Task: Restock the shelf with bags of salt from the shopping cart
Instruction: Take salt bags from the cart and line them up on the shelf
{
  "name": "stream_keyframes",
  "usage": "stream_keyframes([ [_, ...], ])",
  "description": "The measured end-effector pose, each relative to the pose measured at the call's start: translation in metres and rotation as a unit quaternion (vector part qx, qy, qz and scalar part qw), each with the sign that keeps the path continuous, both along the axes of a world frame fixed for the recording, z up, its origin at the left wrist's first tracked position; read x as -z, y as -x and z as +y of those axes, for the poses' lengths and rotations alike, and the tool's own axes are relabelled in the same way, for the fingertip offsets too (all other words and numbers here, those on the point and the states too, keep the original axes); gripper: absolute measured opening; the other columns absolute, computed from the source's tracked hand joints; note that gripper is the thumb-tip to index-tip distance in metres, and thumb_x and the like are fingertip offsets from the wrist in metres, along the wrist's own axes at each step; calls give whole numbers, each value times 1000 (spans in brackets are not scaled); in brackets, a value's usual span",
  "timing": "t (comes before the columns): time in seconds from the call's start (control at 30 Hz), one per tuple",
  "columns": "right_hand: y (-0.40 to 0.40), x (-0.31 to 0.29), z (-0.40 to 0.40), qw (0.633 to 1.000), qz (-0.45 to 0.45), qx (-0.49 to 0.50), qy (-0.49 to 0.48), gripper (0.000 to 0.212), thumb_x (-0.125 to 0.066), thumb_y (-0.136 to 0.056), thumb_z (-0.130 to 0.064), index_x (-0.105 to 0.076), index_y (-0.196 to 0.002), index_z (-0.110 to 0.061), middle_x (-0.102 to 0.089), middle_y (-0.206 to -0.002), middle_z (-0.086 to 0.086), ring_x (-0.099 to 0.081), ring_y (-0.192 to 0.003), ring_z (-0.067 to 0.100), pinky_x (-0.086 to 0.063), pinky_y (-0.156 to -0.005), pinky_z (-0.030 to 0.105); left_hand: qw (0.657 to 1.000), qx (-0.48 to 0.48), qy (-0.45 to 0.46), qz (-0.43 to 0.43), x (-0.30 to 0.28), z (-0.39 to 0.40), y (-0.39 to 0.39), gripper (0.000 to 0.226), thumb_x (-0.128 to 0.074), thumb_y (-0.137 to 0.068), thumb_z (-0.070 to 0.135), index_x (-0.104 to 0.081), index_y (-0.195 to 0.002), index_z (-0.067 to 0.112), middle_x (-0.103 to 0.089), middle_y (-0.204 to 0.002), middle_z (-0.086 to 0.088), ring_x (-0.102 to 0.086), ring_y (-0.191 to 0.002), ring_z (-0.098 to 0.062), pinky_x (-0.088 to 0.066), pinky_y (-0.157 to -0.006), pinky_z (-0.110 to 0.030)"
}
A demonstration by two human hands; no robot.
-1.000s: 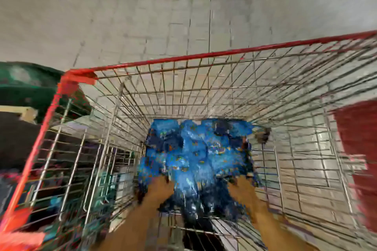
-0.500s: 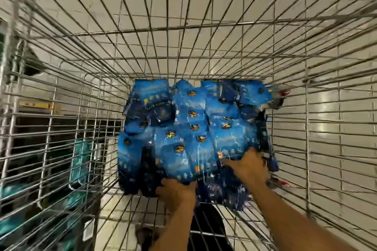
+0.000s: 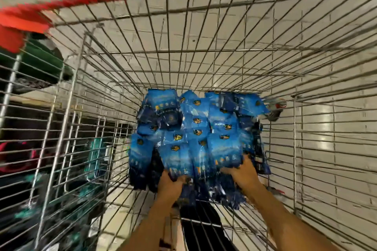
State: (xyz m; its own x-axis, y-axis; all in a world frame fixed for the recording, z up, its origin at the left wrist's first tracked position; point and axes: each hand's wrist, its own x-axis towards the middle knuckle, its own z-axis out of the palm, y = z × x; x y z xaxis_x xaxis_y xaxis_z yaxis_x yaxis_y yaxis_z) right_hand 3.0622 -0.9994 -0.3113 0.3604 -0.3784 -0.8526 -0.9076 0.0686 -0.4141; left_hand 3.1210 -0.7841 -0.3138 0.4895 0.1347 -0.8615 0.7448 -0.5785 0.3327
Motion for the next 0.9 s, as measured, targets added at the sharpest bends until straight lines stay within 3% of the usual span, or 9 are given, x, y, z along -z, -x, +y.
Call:
stream_keyframes([
  [0.1, -5, -48, 6, 997, -38, 14, -62, 50, -85, -72, -4, -52, -105, -20, -61, -91, -13, -63, -79, 6, -49, -61, 9, 998, -24, 48, -21, -53, 16, -31, 31, -73, -86, 10, -51, -109, 8, -61, -98, -2, -59, -92, -20, -46, -72, -16],
  [0.17, -11, -87, 15, 992, -85, 32, -89, 43, -82, -78, -12, -52, -105, -27, -60, -94, -22, -62, -74, -7, -49, -61, 4, 996, -31, 73, -37, -101, 26, -48, 28, -73, -86, 13, -54, -107, 9, -62, -101, -4, -60, -102, -26, -47, -77, -24],
  [0.3, -31, -174, 41, 980, -171, 12, -104, 80, -75, -84, -28, -32, -152, -26, -41, -151, -6, -38, -140, 18, -28, -117, 38, 981, -67, 118, -138, -203, 48, -62, 14, -77, -81, 8, -64, -83, 13, -69, -60, 10, -67, -65, -8, -47, -54, -11],
  [0.37, -37, -221, 60, 969, -207, 18, -135, 97, -82, -75, -23, -26, -155, -27, -33, -158, 1, -36, -143, 23, -28, -117, 42, 964, -109, 171, -170, -261, 67, -57, 21, -77, -77, -1, -65, -87, 13, -69, -55, 12, -65, -51, -1, -50, -47, -12],
  [0.47, -41, -298, 93, 955, -261, -36, -136, 113, -92, -47, -35, -40, -147, -29, -60, -138, -4, -60, -122, 15, -48, -98, 39, 936, -146, 212, -240, -337, 109, -39, 41, -80, -70, -6, -64, -105, 9, -76, -82, 3, -70, -69, -8, -55, -62, -19],
  [0.53, -44, -349, 123, 947, -287, -60, -130, 116, -92, -50, -43, -35, -150, -30, -49, -148, -5, -50, -132, 20, -44, -105, 47, 911, -170, 233, -293, -389, 148, -20, 47, -83, -69, 0, -66, -111, 12, -76, -95, 0, -72, -81, -11, -56, -70, -21],
  [0.63, -52, -412, 171, 921, -354, -92, -137, 96, -83, -60, -44, -45, -146, -20, -52, -145, 4, -51, -131, 28, -43, -105, 49, 884, -186, 241, -356, -458, 204, 13, 59, -90, -57, 24, -70, -112, 16, -76, -105, -4, -72, -95, -19, -57, -81, -29],
  [0.77, -52, -499, 254, 853, -449, -157, -216, 49, -73, -59, -37, -75, -103, -17, -77, -81, -3, -74, -69, 11, -54, -54, 19, 840, -235, 185, -453, -545, 278, 58, 59, -96, -43, 32, -77, -96, 16, -77, -96, -6, -74, -91, -25, -58, -83, -38],
  [0.9, -46, -576, 331, 760, -510, -256, -312, 36, -73, -69, -27, -75, -103, -17, -76, -104, 11, -74, -93, 28, -61, -68, 33, 781, -265, 129, -551, -624, 333, 106, 39, -95, -47, 29, -79, -83, 28, -78, -86, -3, -74, -76, -18, -57, -69, -29],
])
